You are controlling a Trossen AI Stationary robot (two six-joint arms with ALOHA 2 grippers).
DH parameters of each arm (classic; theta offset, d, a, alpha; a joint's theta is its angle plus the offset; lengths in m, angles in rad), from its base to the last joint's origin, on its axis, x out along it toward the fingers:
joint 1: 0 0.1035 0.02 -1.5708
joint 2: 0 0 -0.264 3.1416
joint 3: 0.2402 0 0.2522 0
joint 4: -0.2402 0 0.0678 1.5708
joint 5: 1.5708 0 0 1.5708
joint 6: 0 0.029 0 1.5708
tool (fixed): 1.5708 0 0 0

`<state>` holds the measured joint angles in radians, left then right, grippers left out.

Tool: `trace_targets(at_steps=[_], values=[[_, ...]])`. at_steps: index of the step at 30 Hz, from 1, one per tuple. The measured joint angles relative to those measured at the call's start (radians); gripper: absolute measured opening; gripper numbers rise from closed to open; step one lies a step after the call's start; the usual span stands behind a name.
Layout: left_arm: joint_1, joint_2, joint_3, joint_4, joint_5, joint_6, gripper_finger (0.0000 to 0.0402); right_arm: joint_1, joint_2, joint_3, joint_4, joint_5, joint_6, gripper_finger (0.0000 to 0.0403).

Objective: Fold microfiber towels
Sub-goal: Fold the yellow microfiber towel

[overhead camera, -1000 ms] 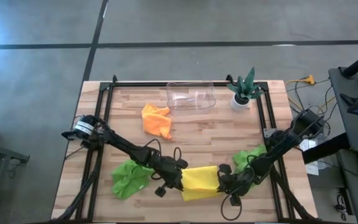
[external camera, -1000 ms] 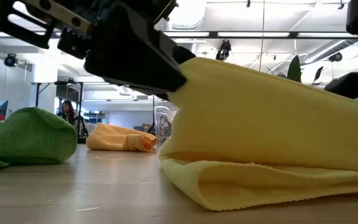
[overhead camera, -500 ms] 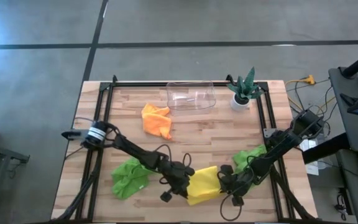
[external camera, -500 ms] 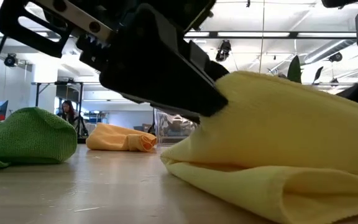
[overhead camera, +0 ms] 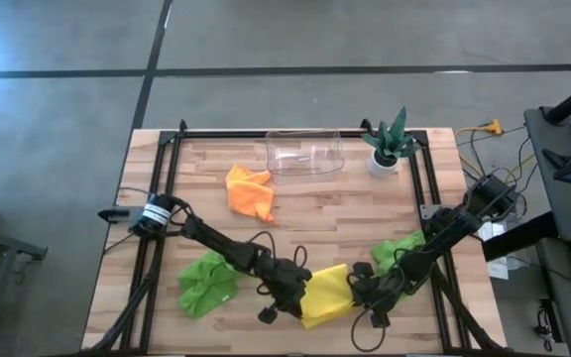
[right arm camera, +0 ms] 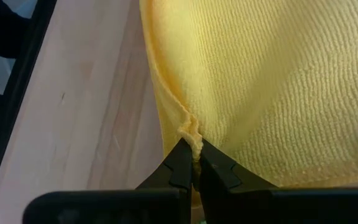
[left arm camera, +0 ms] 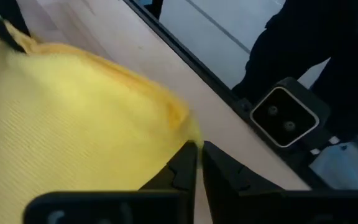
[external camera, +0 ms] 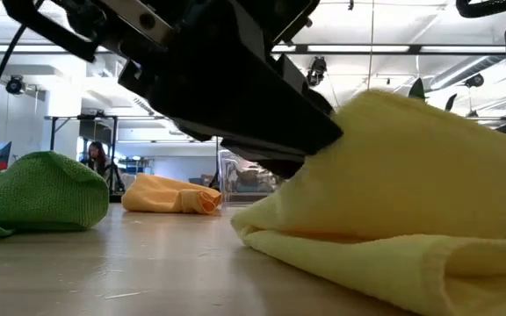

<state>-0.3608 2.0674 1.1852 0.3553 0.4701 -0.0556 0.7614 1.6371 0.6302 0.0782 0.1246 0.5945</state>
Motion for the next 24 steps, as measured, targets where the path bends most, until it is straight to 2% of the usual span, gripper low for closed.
trace_targets(at_steps=[8, 11, 17, 24], values=[[-0.002, -0.003, 0.008, 0.001, 0.011, -0.077, 0.0103, 0.000, 0.000, 0.000, -0.002, 0.000, 0.000, 0.0009], [0.007, -0.010, 0.010, 0.001, -0.008, -0.102, 0.0125, 0.000, 0.000, 0.000, -0.001, 0.000, 0.000, 0.0009], [0.016, -0.043, 0.008, 0.007, -0.170, -0.115, 0.0132, 0.000, 0.000, 0.000, -0.001, 0.000, 0.000, 0.0009], [0.012, 0.012, -0.004, -0.040, -0.185, -0.123, 0.0132, 0.000, 0.000, -0.001, 0.001, -0.002, 0.008, 0.0009]])
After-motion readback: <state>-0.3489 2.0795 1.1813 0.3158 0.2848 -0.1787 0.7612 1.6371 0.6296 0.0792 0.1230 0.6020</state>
